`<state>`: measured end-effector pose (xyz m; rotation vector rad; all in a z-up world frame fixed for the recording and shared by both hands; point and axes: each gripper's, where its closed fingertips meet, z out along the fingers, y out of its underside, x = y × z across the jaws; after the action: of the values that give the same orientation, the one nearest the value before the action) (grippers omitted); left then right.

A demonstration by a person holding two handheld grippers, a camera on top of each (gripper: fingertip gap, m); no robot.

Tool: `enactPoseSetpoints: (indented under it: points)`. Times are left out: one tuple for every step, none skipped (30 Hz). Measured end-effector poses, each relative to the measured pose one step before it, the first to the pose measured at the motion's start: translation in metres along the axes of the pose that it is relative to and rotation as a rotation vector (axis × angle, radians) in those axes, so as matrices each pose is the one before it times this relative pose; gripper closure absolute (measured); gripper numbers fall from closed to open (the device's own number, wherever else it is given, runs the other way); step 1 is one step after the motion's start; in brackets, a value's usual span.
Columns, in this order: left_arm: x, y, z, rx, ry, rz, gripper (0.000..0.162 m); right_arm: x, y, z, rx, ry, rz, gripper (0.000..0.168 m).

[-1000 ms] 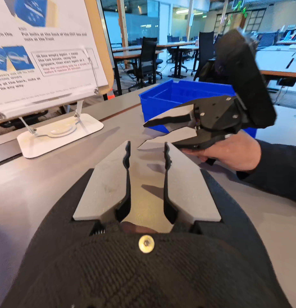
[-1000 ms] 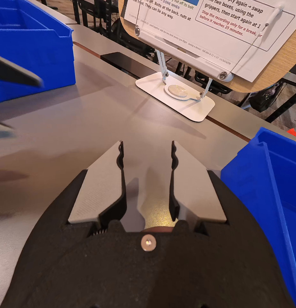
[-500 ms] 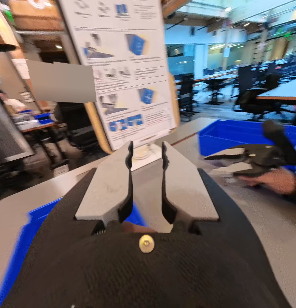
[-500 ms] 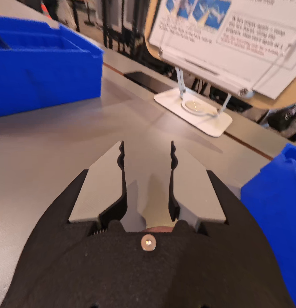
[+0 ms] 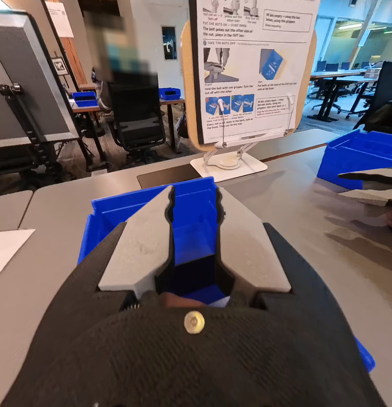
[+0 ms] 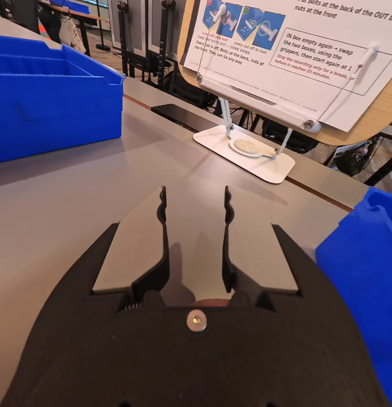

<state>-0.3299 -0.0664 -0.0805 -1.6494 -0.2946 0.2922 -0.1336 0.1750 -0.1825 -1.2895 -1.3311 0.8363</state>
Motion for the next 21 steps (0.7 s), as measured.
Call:
enactPoseSetpoints:
  points:
    - [-0.00137, 0.00174, 0.00045, -0.0013, -0.0078, 0.0018, 0.127, -0.00169, 0.00008, 0.00096, -0.0021, -0.0110, 0.0042, 0.118]
    - [-0.00192, 0.00102, 0.00067, 0.0054, -0.0122, 0.0026, 0.127, -0.00088, 0.00057, 0.00117, -0.0042, -0.0099, 0.0068, 0.119]
    - [-0.00226, 0.00153, 0.00101, -0.0007, -0.0123, -0.0018, 0.128, -0.00060, 0.00071, 0.00109, -0.0047, -0.0100, 0.0085, 0.119]
    - [-0.00146, 0.00243, 0.00122, -0.0099, -0.0049, -0.0023, 0.128, -0.00026, 0.00068, 0.00083, -0.0044, -0.0095, 0.0097, 0.119]
    - [-0.00164, 0.00238, 0.00130, -0.0089, -0.0034, -0.0030, 0.127, 0.00018, 0.00059, 0.00056, -0.0030, -0.0080, 0.0101, 0.119]
    - [-0.00203, 0.00172, 0.00108, -0.0038, -0.0059, -0.0046, 0.127, 0.00033, 0.00027, 0.00017, -0.0008, -0.0062, 0.0098, 0.119]
    - [-0.00181, 0.00234, 0.00102, -0.0086, -0.0035, -0.0041, 0.127, 0.00030, 0.00004, 0.00004, 0.0007, -0.0049, 0.0088, 0.119]
    - [0.00081, 0.00304, 0.00095, -0.0165, 0.0102, -0.0033, 0.127, 0.00030, -0.00018, -0.00024, 0.0027, -0.0043, 0.0078, 0.120]
    - [0.00476, 0.00413, 0.00079, -0.0259, 0.0317, 0.0020, 0.127, 0.00033, -0.00037, -0.00025, 0.0032, -0.0039, 0.0068, 0.120]
    - [0.00538, 0.00312, 0.00097, -0.0204, 0.0313, -0.0008, 0.127, 0.00008, -0.00007, -0.00006, 0.0017, -0.0037, 0.0059, 0.120]
    - [0.00260, 0.00071, 0.00099, -0.0015, 0.0111, -0.0083, 0.127, 0.00012, -0.00007, -0.00007, 0.0007, -0.0033, 0.0049, 0.120]
    - [0.00005, -0.00074, 0.00091, 0.0117, -0.0060, -0.0103, 0.127, 0.00023, -0.00012, -0.00009, 0.0018, -0.0016, 0.0037, 0.120]
    - [-0.00009, -0.00018, 0.00124, 0.0108, -0.0066, -0.0096, 0.127, 0.00015, -0.00039, -0.00034, 0.0033, -0.0005, 0.0021, 0.120]
    - [0.00008, -0.00039, 0.00158, 0.0143, -0.0076, -0.0173, 0.127, 0.00011, -0.00055, -0.00057, 0.0047, 0.0004, 0.0005, 0.120]
    - [-0.00048, -0.00207, 0.00154, 0.0309, -0.0144, -0.0308, 0.128, -0.00006, -0.00055, -0.00054, 0.0052, 0.0008, -0.0008, 0.120]
    - [0.00334, -0.00062, 0.00189, 0.0244, 0.0073, -0.0250, 0.131, -0.00024, -0.00056, -0.00047, 0.0041, 0.0001, -0.0025, 0.120]
    - [0.00693, 0.00320, 0.00271, -0.0059, 0.0286, -0.0043, 0.132, -0.00047, -0.00030, -0.00040, 0.0024, -0.0001, -0.0041, 0.120]
    - [0.00487, 0.00502, 0.00305, -0.0268, 0.0143, 0.0086, 0.131, -0.00069, -0.00007, -0.00024, 0.0007, 0.0003, -0.0049, 0.120]
    - [0.00276, 0.00401, 0.00228, -0.0245, 0.0018, 0.0226, 0.130, -0.00093, 0.00011, -0.00009, -0.0011, -0.0008, -0.0055, 0.120]
    - [0.00368, 0.00320, 0.00096, -0.0214, 0.0081, 0.0374, 0.129, -0.00124, 0.00014, 0.00004, -0.0018, -0.0017, -0.0060, 0.120]
    - [0.00480, 0.00278, -0.00029, -0.0238, 0.0178, 0.0391, 0.128, -0.00097, -0.00005, 0.00009, -0.0011, -0.0010, -0.0053, 0.120]
